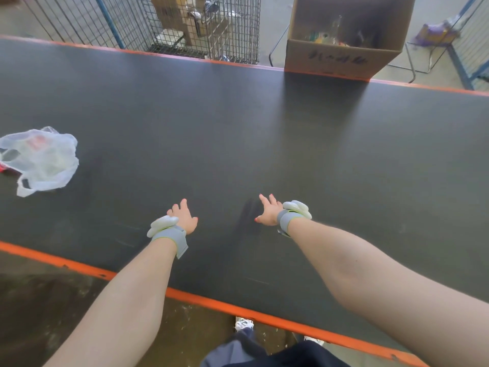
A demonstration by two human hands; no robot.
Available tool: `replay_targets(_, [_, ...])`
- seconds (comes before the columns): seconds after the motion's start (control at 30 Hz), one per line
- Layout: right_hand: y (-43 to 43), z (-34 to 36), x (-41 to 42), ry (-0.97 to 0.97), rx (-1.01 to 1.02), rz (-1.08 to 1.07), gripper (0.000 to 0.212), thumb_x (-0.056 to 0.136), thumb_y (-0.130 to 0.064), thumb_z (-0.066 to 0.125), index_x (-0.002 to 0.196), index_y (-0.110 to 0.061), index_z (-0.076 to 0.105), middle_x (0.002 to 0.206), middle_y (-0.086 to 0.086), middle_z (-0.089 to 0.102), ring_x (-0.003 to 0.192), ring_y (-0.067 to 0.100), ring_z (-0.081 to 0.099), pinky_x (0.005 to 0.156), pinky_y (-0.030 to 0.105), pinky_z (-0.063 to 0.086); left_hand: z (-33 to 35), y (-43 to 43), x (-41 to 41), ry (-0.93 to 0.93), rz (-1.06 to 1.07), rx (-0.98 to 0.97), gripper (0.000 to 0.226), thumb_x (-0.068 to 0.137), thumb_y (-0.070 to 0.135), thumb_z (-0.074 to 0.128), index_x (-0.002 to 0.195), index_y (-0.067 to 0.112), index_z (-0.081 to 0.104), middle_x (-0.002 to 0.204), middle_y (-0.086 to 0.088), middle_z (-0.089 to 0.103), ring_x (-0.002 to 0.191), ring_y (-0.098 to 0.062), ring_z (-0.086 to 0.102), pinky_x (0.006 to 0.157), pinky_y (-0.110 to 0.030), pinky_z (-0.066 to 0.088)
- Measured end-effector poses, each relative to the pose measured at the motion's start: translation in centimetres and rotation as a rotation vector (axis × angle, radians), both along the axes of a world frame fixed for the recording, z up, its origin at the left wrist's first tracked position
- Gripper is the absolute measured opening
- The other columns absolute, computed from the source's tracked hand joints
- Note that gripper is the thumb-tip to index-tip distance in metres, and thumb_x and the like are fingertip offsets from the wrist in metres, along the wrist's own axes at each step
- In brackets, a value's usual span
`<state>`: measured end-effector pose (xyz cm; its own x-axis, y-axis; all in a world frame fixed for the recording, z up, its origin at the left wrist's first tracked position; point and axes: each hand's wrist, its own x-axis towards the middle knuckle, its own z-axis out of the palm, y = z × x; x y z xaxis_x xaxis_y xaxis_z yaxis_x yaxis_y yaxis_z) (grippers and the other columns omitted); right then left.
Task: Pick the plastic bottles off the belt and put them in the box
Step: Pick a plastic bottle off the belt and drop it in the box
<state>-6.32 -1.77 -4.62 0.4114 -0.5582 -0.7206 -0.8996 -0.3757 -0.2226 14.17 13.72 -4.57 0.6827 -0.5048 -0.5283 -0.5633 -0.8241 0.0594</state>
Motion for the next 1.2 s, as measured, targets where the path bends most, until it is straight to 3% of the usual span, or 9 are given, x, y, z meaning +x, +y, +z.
replay_targets(0.1, [0.1,-0.2,0.2,0.088,0.011,0.092,0.079,0.097,-0.04,0.05,0.155,-0.027,-0.003,0.162,0.003,-0.011,0.149,0.032,0.004,0.118,0.046,0.017,0.1,1.1,0.2,-0.005,0.021,-0.03,0.065,0.095,0.031,0.048,0.15,0.019,0.016,0.146,-0.01,0.035,0.131,-0.032,0.035,0.107,-0.046,0.034])
replay_targets(0.23, [0.2,0.7,1.6,0.136,-0.003,0.135,0.081,0.096,-0.041,0.051,0.155,-0.026,-0.002,0.162,0.003,-0.008,0.149,0.03,0.004,0.117,0.044,0.016,0.7,2.4,1.5,-0.044,0.035,-0.028,0.064,0.094,0.029,0.049,0.149,0.018,0.018,0.147,-0.009,0.031,0.133,-0.03,0.032,0.108,-0.047,0.033])
replay_targets(0.43, [0.4,1.8,5.0,0.018,-0.011,0.141,0.081,0.096,-0.035,0.053,0.155,-0.027,-0.001,0.163,0.003,-0.004,0.148,0.03,0.011,0.117,0.044,0.021,1.9,3.9,2.6,-0.144,0.071,0.002,0.07,0.095,0.028,0.049,0.151,0.02,0.009,0.159,-0.006,0.001,0.147,-0.022,0.004,0.112,-0.055,0.021])
replay_targets(0.7, [2.5,2.4,8.9,-0.153,0.043,0.172,0.096,0.088,-0.039,0.065,0.154,-0.034,-0.005,0.162,0.0,-0.006,0.146,0.031,0.017,0.113,0.046,0.027,2.2,5.8,4.1,-0.216,0.168,-0.104,0.095,0.09,0.022,0.061,0.152,0.029,-0.011,0.154,0.001,-0.031,0.146,-0.027,-0.018,0.11,-0.068,0.01])
replay_targets(0.83, [3.2,3.0,11.9,-0.266,0.047,0.233,0.108,0.081,-0.04,0.073,0.153,-0.037,-0.007,0.162,0.0,-0.011,0.149,0.032,0.004,0.116,0.05,0.02,1.9,6.1,4.9,-0.202,0.191,-0.075,0.097,0.09,0.025,0.061,0.152,0.03,-0.013,0.155,0.0,-0.03,0.146,-0.028,-0.018,0.11,-0.07,0.011])
replay_targets(0.97, [4.0,3.1,14.3,-0.318,0.03,0.307,0.116,0.077,-0.04,0.078,0.153,-0.037,-0.009,0.161,-0.001,-0.015,0.149,0.03,-0.01,0.119,0.052,0.011,1.3,5.9,5.4,-0.162,0.177,-0.047,0.087,0.091,0.036,0.058,0.152,0.031,-0.004,0.157,0.001,-0.024,0.147,-0.026,-0.016,0.11,-0.068,0.006])
replay_targets(1.2, [4.8,2.0,15.3,-0.256,-0.132,0.496,0.11,0.078,-0.059,0.067,0.15,-0.042,-0.015,0.16,-0.006,-0.02,0.148,0.026,-0.018,0.112,0.066,0.003,0.1,4.6,5.9,-0.18,0.133,-0.13,0.072,0.095,0.02,0.048,0.153,0.023,0.005,0.159,0.001,-0.014,0.148,-0.023,-0.009,0.114,-0.062,0.007])
